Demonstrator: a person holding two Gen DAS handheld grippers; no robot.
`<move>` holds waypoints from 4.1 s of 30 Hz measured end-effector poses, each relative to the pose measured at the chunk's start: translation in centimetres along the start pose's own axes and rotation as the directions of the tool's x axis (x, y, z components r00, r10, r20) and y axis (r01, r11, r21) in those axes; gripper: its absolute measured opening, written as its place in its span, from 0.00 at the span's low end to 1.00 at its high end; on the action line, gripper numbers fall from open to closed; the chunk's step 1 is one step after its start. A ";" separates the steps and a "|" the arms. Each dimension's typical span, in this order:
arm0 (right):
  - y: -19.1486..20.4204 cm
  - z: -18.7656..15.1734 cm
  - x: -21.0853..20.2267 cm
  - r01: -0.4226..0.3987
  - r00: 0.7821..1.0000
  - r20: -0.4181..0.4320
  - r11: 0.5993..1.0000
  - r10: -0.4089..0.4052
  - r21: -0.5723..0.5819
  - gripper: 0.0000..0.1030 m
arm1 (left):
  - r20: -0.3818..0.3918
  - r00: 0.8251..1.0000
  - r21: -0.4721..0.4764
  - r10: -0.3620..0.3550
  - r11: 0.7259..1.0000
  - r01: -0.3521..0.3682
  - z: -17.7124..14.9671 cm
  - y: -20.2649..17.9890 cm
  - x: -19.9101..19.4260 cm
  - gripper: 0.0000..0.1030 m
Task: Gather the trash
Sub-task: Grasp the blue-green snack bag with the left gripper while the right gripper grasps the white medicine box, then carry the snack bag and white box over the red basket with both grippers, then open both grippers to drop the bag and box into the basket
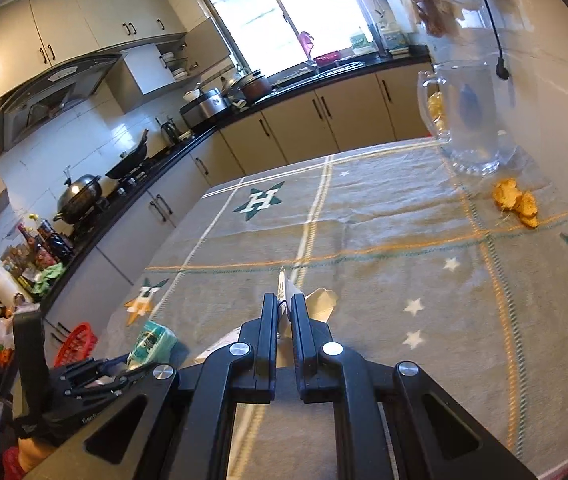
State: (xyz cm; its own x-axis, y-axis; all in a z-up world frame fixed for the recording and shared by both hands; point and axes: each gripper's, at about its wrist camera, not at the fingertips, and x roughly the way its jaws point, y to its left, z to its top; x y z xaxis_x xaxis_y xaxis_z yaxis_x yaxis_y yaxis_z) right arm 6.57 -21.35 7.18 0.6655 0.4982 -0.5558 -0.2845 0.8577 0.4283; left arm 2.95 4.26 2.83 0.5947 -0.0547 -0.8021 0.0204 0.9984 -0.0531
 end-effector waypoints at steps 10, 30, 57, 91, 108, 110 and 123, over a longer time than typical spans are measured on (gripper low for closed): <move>4.1 -3.5 -3.2 -0.042 0.999 0.028 0.999 0.042 -0.011 0.08 | 0.078 0.997 -0.006 0.000 1.000 0.001 -3.3 1.6 -4.9 0.38; 11.2 -5.1 -3.5 -0.083 0.997 -0.016 0.992 0.081 -0.095 0.08 | 0.144 0.989 -0.073 0.013 0.997 -0.003 -6.3 6.1 -7.7 0.38; 26.4 -3.9 3.1 -0.204 0.978 -0.099 0.941 0.184 -0.270 0.08 | 0.232 0.949 -0.329 0.211 0.936 -0.128 -8.6 21.5 -13.8 0.39; 38.4 -8.9 17.8 -0.143 0.981 -0.174 0.929 0.087 -0.341 0.08 | 0.111 0.954 -0.448 0.279 0.871 -0.202 -12.2 29.1 -10.2 0.41; 37.5 -10.7 16.4 -0.264 0.941 -0.291 0.908 0.170 -0.324 0.30 | 0.109 0.950 -0.434 0.293 0.873 -0.220 -12.2 28.8 -9.7 0.54; 37.0 -10.5 15.9 -0.264 0.942 -0.288 0.911 0.173 -0.317 0.32 | 0.112 0.949 -0.435 0.294 0.873 -0.219 -12.1 28.7 -9.8 0.58; 32.9 -10.1 12.0 -0.168 0.973 -0.207 0.937 0.107 -0.305 0.78 | 0.138 0.931 -0.415 0.338 0.873 -0.256 -11.6 26.8 -10.7 0.73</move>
State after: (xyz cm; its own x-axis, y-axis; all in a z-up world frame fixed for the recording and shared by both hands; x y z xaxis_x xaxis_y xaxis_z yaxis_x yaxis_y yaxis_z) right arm -1.80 14.15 7.39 0.4740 0.6027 -0.6419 -0.5891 0.7589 0.2775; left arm -12.19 31.41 3.14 0.6713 0.2889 -0.6826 -0.4681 0.8793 -0.0881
